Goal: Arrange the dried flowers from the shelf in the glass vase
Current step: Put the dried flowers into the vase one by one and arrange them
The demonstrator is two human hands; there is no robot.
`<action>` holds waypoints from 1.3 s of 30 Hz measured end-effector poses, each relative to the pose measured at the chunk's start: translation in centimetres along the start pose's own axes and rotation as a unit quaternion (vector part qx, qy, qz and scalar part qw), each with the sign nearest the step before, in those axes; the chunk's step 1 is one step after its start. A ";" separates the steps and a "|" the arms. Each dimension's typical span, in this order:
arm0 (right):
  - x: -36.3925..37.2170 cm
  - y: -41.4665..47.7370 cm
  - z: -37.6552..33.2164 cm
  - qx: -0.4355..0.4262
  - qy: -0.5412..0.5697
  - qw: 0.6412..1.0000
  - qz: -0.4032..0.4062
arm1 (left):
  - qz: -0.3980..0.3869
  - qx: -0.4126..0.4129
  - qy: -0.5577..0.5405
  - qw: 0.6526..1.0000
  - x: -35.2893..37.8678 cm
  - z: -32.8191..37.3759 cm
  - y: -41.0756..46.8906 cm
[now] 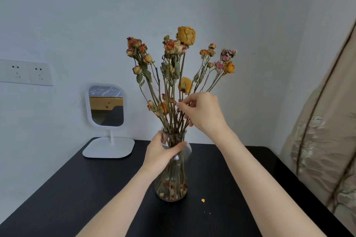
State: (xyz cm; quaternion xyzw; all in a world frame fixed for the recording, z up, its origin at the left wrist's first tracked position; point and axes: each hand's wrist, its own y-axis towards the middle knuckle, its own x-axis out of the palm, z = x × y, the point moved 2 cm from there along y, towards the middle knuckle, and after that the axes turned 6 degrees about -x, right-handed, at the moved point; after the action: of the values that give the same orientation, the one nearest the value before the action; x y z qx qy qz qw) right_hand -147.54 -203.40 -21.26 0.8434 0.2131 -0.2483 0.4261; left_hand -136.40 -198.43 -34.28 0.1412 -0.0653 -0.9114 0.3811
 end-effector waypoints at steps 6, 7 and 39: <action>1.0 -0.8 0.5 -0.006 -0.020 1.000 -0.009 | -0.008 0.000 0.000 1.000 0.0 -0.1 0.2; 1.1 -0.9 0.6 -0.005 -0.018 1.000 -0.005 | -0.009 -0.003 0.000 1.000 0.0 -0.2 0.3; 2.9 -3.5 6.0 0.056 0.153 0.978 -0.132 | 0.022 0.021 0.047 0.998 -2.4 0.8 0.3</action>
State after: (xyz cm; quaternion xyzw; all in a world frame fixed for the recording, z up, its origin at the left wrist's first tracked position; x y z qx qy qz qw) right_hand -148.74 -206.04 -28.23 0.8583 0.3713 -0.1822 0.3038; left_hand -134.79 -196.91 -32.92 0.1903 -0.0695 -0.8934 0.4009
